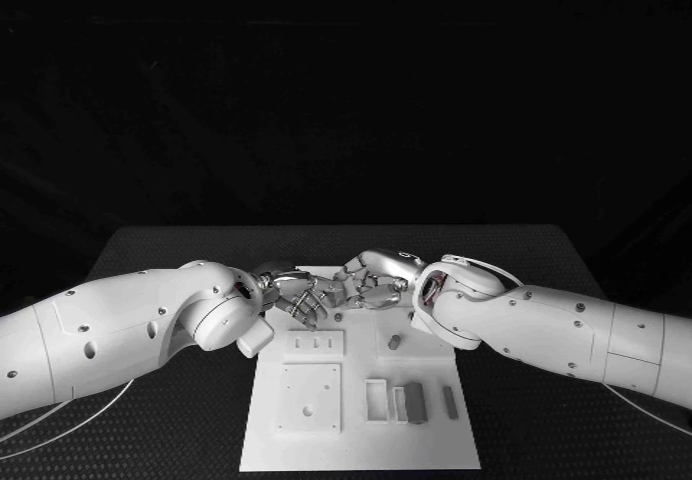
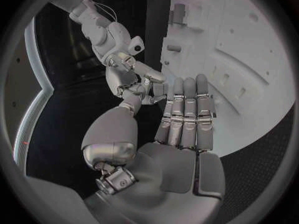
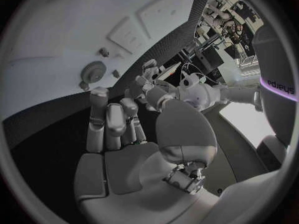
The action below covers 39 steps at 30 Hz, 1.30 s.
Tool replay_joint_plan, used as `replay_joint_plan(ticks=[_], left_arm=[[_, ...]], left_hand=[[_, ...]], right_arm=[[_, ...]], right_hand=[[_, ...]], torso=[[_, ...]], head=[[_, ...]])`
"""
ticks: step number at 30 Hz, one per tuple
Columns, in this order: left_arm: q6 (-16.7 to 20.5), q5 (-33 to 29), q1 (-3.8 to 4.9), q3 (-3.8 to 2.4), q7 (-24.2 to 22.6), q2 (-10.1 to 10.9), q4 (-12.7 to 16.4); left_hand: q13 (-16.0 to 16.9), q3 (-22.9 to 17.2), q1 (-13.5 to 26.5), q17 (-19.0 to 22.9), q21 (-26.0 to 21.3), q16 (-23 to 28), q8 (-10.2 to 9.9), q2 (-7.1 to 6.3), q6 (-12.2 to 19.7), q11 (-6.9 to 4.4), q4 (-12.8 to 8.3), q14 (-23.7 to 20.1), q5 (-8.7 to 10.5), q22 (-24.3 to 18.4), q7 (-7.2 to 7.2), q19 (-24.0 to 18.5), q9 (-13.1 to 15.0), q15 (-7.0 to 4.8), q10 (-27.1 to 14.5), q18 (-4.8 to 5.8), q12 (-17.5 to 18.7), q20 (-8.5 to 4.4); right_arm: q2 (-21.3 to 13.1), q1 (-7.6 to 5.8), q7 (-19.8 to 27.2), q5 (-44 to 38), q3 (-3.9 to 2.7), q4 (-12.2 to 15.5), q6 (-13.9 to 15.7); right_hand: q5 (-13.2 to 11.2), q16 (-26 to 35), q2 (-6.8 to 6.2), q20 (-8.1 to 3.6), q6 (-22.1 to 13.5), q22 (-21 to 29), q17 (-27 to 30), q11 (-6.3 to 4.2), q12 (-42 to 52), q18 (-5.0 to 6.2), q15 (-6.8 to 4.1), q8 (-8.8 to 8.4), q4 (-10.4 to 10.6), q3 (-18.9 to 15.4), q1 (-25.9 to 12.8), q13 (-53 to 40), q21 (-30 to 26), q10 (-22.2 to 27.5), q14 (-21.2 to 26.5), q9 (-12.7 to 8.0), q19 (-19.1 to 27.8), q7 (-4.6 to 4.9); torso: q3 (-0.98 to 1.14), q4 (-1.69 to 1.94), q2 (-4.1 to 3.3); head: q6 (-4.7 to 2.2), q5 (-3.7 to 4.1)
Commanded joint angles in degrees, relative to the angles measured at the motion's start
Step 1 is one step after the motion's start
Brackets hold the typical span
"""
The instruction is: Assemble the parts on the task board
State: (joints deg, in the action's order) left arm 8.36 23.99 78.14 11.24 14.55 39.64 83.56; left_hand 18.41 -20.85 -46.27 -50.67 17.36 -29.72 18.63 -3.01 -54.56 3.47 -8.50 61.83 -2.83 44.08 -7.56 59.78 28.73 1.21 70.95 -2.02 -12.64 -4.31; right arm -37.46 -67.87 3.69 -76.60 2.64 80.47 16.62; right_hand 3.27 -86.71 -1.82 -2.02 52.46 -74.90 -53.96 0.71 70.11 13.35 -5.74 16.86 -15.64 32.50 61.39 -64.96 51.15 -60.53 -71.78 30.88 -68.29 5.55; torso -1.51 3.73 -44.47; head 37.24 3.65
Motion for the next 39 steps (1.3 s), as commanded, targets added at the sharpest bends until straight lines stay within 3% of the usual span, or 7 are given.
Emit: replay_joint_plan(ticks=[1,10,23,34,39], left_arm=[[0.0,0.4,0.03,-0.03,0.0,-0.2,0.1],[-0.3,0.4,0.03,-0.03,-0.3,-0.4,0.0],[-1.2,0.8,0.03,-0.03,0.2,-0.4,0.3],[-0.8,0.8,0.03,-0.03,0.2,-0.3,0.3],[-0.4,0.8,0.03,-0.03,0.3,-0.2,0.3]], left_hand=[[0.2,-0.2,0.0,-0.1,0.2,-0.4,-0.2,0.1,-0.2,-0.02,-0.3,-0.3,0.02,0.1,-0.12,-0.1,-0.1,-0.15,0.1,-0.47,-0.1,-0.24],[0.6,-0.3,-0.4,-0.1,0.3,-0.6,-0.3,0.71,-0.3,-0.01,-0.9,-0.4,0.02,0.5,-0.15,-0.2,-0.2,-0.14,0.0,-0.44,0.0,-0.24],[2.6,-0.9,-2.9,-0.4,0.9,-2.1,0.0,3.41,-2.0,-0.56,-5.1,0.1,0.02,1.9,0.45,0.3,0.1,-0.56,1.2,-0.33,-0.2,-0.59],[3.0,-1.0,-3.1,-0.4,0.9,-2.3,-0.1,3.95,-2.1,-0.58,-6.0,0.0,0.02,2.2,0.47,0.3,0.1,-0.58,1.3,-0.27,0.0,-0.62],[3.5,-1.4,-3.8,-0.5,1.1,-2.7,0.2,5.22,-2.7,-0.81,-7.1,0.4,0.02,2.5,0.7,0.6,0.2,-0.76,1.8,-0.28,-0.1,-0.76]], right_arm=[[0.2,-0.02,0.1,-0.3,-0.01,0.2,-1.4],[0.7,-0.02,0.0,-0.3,-0.01,0.0,-1.9],[1.4,-0.01,0.2,-0.2,-0.01,-0.2,-2.5],[1.7,-0.01,0.0,-0.2,-0.01,-0.6,-3.1],[1.7,-0.01,0.0,-0.2,-0.01,-0.6,-3.1]], right_hand=[[0.2,0.0,-0.23,-0.36,1.9,-1.0,0.0,-0.23,0.3,1.65,0.04,0.4,0.3,0.0,-0.5,0.1,0.3,0.0,-0.3,0.1,-0.1,1.33],[0.2,0.0,-0.23,-0.38,1.9,-1.0,0.0,-0.24,0.3,1.65,0.03,0.38,0.3,0.1,-0.5,0.1,0.2,0.0,-0.3,0.1,-0.1,1.32],[0.2,0.0,-0.23,-0.38,1.9,-1.0,0.0,-0.24,0.3,1.65,0.03,0.38,0.3,0.1,-0.5,0.1,0.2,0.0,-0.4,0.1,-0.1,1.32],[0.2,0.0,-0.21,-0.38,1.9,-1.0,0.2,-0.25,0.3,1.65,0.02,0.37,0.3,0.1,-0.6,0.1,0.2,0.0,-0.2,0.1,-0.1,1.32],[0.2,0.0,-0.2,-0.39,1.9,-1.0,0.2,-0.25,0.3,1.65,0.02,0.36,0.3,0.1,-0.6,0.1,0.2,0.0,-0.2,0.1,-0.1,1.31]], torso=[[0.01,0.01,0.01],[0.0,0.03,0.01],[0.04,0.0,0.01],[0.03,0.0,0.01],[0.06,-0.06,0.01]], head=[[0.08,0.0],[0.23,0.11],[0.41,0.12],[0.47,0.05],[0.51,0.04]])
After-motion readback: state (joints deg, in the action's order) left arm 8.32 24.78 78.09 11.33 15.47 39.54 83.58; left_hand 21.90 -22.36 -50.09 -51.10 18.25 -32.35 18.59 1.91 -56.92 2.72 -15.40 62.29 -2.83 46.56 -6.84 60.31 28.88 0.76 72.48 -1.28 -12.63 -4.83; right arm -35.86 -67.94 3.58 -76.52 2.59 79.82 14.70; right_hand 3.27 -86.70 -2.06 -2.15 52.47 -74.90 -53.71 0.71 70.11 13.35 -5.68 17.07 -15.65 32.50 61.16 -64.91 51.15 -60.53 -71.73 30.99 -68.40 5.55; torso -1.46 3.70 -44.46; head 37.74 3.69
